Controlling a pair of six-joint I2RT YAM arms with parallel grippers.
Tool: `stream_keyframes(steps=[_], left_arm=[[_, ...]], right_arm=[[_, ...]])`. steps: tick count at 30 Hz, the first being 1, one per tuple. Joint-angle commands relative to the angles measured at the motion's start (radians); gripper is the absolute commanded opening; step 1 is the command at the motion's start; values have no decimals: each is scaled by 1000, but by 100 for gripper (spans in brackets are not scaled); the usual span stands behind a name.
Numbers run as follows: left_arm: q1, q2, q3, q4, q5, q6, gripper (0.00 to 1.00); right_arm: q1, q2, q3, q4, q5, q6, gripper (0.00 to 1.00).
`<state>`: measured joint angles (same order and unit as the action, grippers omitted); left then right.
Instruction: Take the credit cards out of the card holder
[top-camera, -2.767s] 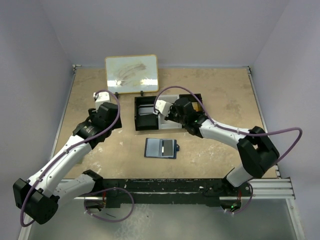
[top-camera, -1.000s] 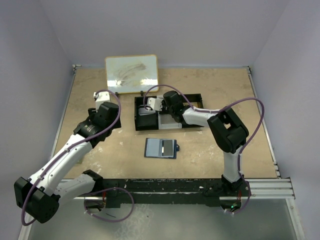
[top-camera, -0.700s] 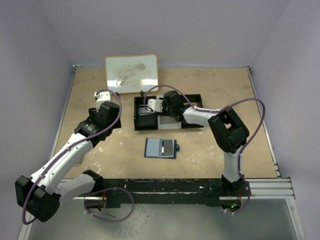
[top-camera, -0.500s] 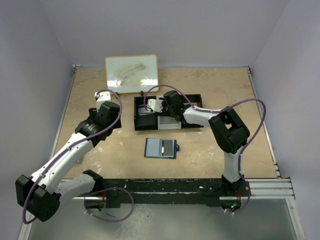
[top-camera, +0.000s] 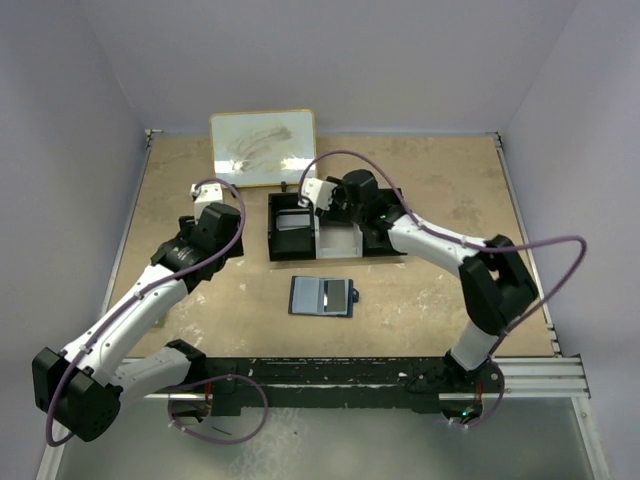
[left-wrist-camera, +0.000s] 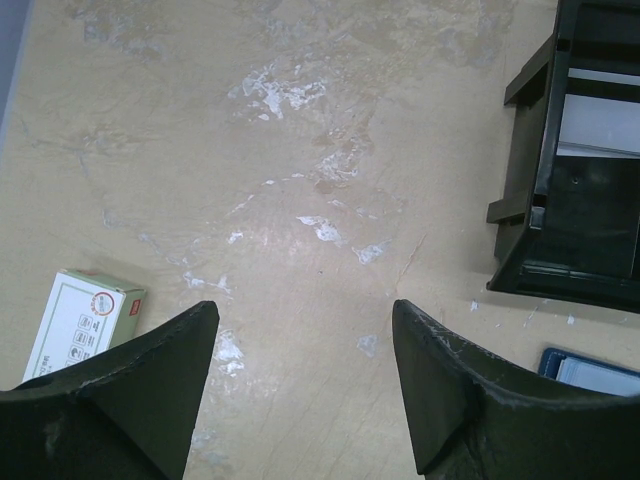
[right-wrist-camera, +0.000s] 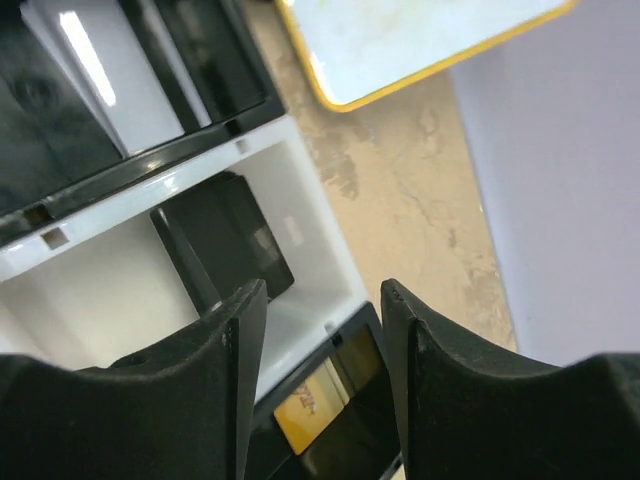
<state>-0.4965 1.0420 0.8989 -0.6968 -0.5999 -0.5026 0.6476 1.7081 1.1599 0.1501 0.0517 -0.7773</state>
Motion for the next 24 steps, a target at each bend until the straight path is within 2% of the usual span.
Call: stream_keyframes(steps=[1, 3, 5, 9, 11, 16, 20, 22, 24], left_arm=[[9, -14, 7, 38, 20, 25, 68], [9, -22, 5, 41, 35, 26, 68], [9, -27, 2, 44, 57, 28, 68], [8, -46, -4, 57, 137, 32, 68], [8, -64, -15, 73, 190, 32, 70], [9, -99, -52, 135, 385, -75, 77], [9, -103, -159, 305, 583, -237, 76], [4, -99, -208, 407, 674, -311, 76], [-21, -104, -245, 488, 704, -375, 76]], right_arm=[[0, -246, -95, 165, -7, 329, 53], [0, -359, -172, 202, 24, 596, 56], [-1, -451, -248, 160, 71, 902, 59], [-2, -536, -364, 47, -101, 1208, 58], [-2, -559, -428, 29, -158, 1304, 57], [1, -638, -636, 215, -274, 1500, 51], [21, -657, -739, 326, -366, 1573, 48], [40, -655, -746, 310, -348, 1581, 47], [58, -648, -741, 267, -317, 1577, 46]])
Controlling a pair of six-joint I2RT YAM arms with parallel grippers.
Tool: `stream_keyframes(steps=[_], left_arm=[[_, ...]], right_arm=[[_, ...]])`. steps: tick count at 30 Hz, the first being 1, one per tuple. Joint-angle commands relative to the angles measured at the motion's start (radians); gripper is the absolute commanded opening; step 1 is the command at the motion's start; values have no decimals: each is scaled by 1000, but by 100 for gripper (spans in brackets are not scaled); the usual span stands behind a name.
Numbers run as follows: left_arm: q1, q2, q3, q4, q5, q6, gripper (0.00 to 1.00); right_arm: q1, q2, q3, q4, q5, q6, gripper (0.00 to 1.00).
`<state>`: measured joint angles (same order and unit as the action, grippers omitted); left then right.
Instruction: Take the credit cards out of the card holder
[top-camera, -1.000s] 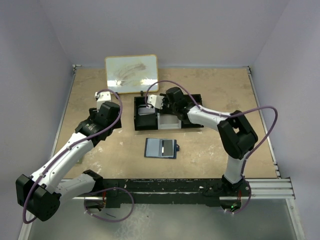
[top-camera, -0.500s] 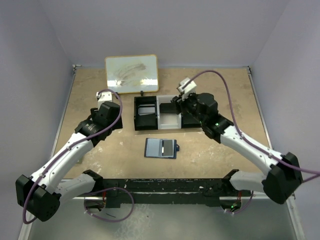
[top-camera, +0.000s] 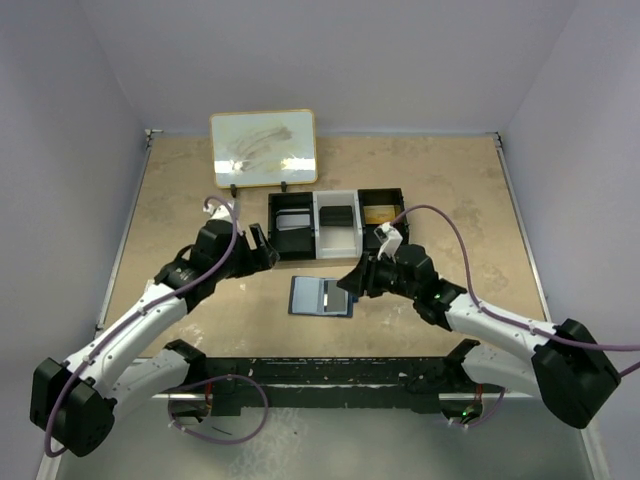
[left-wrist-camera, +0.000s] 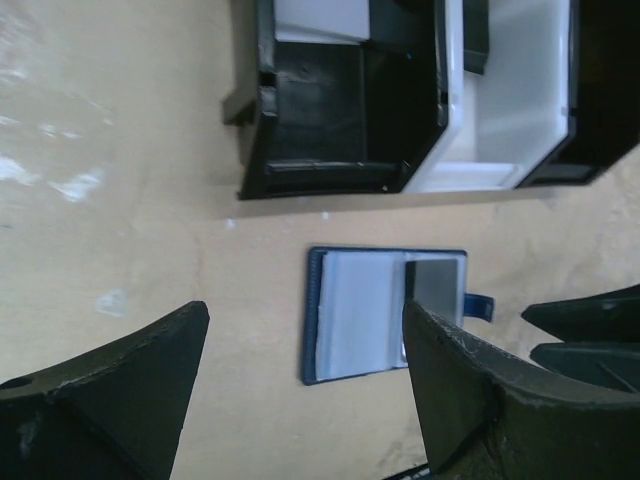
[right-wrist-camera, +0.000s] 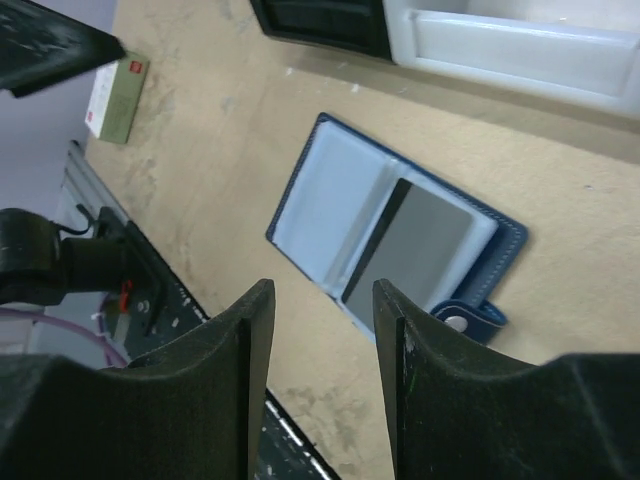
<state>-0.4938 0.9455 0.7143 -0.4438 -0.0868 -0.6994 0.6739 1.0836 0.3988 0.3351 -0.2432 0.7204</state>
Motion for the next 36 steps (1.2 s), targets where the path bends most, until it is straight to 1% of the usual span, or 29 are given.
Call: stream_keyframes(steps=[1, 4, 8, 11, 14, 18, 20, 24, 28, 33, 36], left_arm=[[-44, -9, -74, 257, 183, -203, 76], [-117, 8, -94, 307, 107, -259, 76], [-210, 80, -94, 368, 74, -298, 70], [-249, 117, -107, 410, 52, -316, 66], [-263, 138, -119, 428, 44, -331, 65], [-278, 154, -147, 477, 41, -348, 65], [-291, 173, -147, 488, 42, -351, 64], [-318, 209, -148, 515, 41, -348, 60], [-339, 246, -152, 549, 41, -343, 57], [-362, 344, -148, 608, 62, -344, 54], [-386, 384, -133, 601, 34, -341, 53]], right_arm=[[42, -16, 26, 58, 0, 78, 46], [57, 26, 32, 37, 37, 76, 46], [61, 119, 44, 40, 25, 80, 46], [63, 160, 41, 63, 30, 72, 44], [63, 166, 26, 67, 74, 79, 44], [63, 196, 10, 93, 63, 86, 42], [62, 212, 1, 98, 58, 99, 39], [62, 245, -36, 181, 46, 128, 36], [62, 295, -31, 181, 56, 137, 34], [62, 335, -49, 180, 91, 169, 31], [62, 333, -66, 170, 127, 192, 31]])
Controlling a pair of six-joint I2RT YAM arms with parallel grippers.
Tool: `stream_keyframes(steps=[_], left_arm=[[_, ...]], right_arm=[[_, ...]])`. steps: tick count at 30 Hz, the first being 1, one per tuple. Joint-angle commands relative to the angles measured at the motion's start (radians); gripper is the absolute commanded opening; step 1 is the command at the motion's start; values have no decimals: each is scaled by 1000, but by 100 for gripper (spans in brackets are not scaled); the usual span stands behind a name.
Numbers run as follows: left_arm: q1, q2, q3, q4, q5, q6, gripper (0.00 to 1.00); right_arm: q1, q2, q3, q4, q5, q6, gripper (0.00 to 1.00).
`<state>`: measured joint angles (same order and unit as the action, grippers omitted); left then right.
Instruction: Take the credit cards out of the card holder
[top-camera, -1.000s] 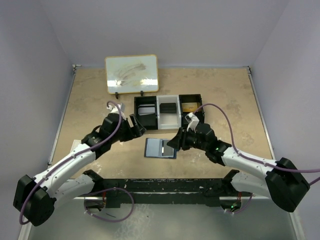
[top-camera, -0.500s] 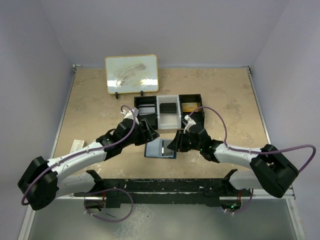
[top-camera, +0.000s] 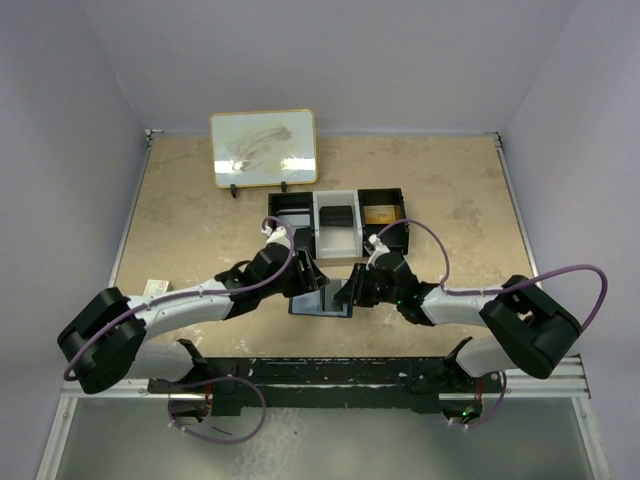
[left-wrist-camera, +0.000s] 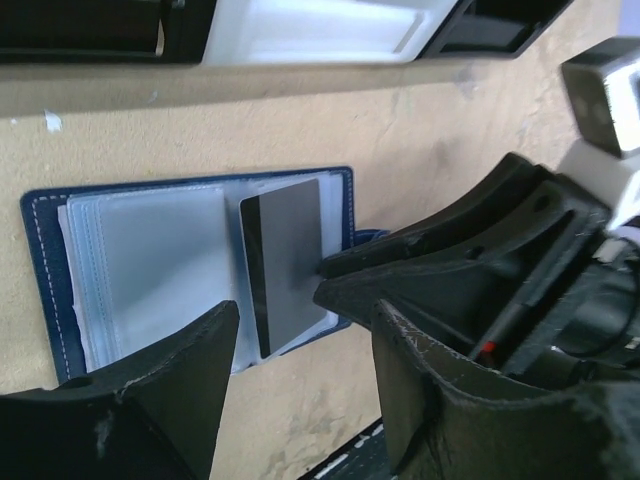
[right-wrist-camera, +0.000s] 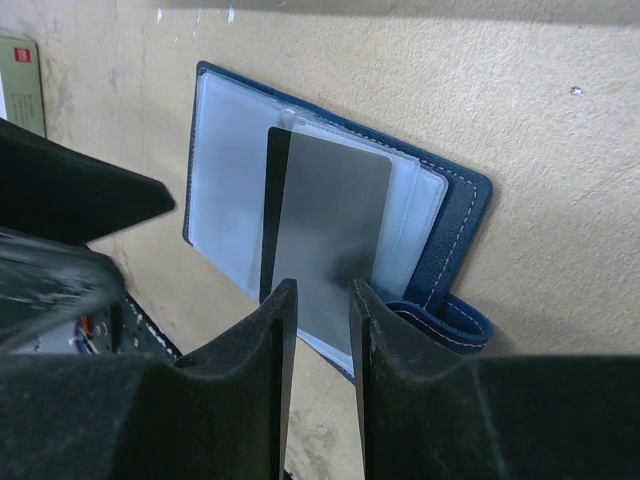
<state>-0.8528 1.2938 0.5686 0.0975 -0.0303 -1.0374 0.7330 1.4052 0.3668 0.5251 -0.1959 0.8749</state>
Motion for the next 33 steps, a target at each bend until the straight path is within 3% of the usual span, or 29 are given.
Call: stream_keyframes(steps=[1, 8, 33], left_arm=[[-31, 47, 16, 44, -44, -1, 53], [-45, 107, 6, 38, -87, -7, 50], [-65, 193, -180, 429, -100, -147, 14]], right_arm=[[3, 9, -43, -16, 85, 48, 31], [3, 20, -67, 0, 89, 64, 31], [3, 75, -102, 58, 60, 77, 31]])
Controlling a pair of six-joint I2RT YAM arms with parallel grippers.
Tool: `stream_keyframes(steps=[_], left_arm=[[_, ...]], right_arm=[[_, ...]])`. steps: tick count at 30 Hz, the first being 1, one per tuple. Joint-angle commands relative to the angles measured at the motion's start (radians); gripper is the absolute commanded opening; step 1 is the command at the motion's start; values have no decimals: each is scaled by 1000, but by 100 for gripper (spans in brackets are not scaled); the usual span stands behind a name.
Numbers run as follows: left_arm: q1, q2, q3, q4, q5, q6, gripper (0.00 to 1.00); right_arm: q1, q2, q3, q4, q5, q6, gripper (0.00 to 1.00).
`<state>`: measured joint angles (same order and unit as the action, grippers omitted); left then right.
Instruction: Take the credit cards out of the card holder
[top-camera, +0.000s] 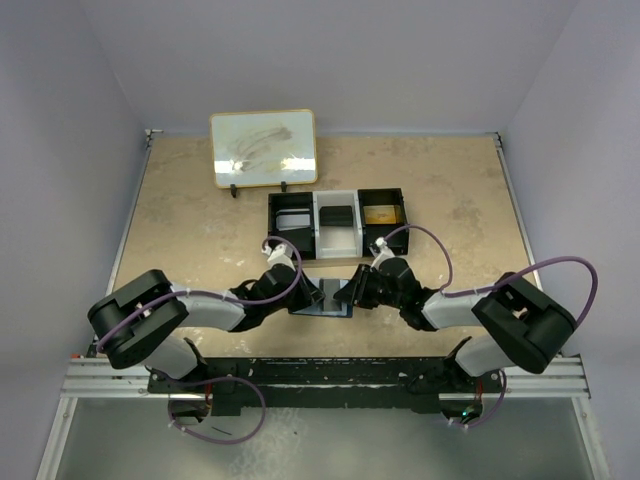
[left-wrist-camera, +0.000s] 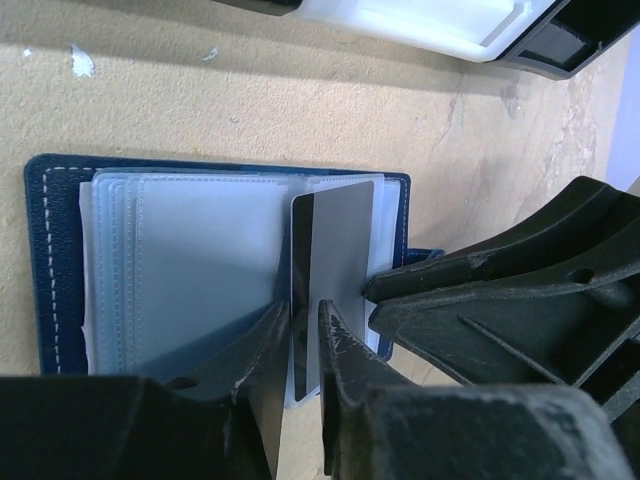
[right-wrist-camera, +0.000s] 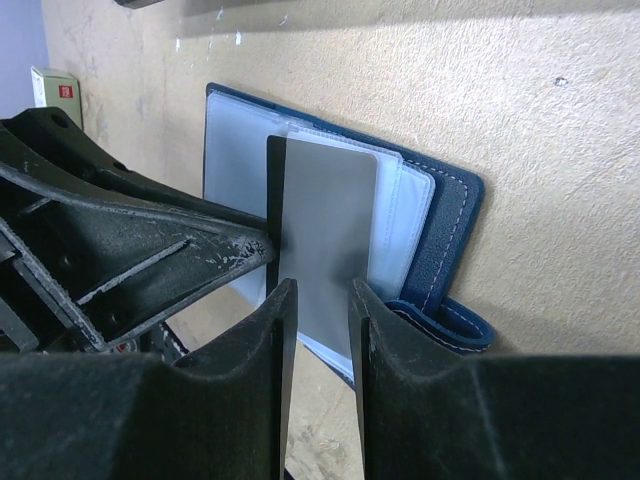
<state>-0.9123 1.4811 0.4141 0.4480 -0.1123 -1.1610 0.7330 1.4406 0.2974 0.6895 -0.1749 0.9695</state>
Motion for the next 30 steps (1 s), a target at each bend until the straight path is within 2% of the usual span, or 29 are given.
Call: stream_keyframes(steps=[1, 7, 12, 20, 25, 26, 28, 30], left_arm=[[-5, 3, -30, 84, -18, -27, 12], [-6, -1, -30, 114, 5, -15, 0], [-5, -32, -32, 77, 2, -4, 0], [-5, -119, -30, -76, -52, 34, 0], [-5, -131, -31, -84, -52, 38, 0], [-5, -125, -28, -82, -46, 38, 3], [-5, -109, -22, -79, -44, 32, 17], [-5, -92, -24, -59, -42, 20, 26]], right_arm=[[3, 42, -31, -107, 38, -18, 31], [3, 50, -30, -105, 35, -19, 31], [3, 39, -33, -123, 52, -4, 32], [4, 26, -20, -170, 77, 0, 34], [3, 38, -11, -169, 69, -7, 34], [3, 40, -9, -166, 69, -10, 34], [3, 47, -7, -165, 69, -11, 34], [3, 53, -7, -162, 68, -12, 34]])
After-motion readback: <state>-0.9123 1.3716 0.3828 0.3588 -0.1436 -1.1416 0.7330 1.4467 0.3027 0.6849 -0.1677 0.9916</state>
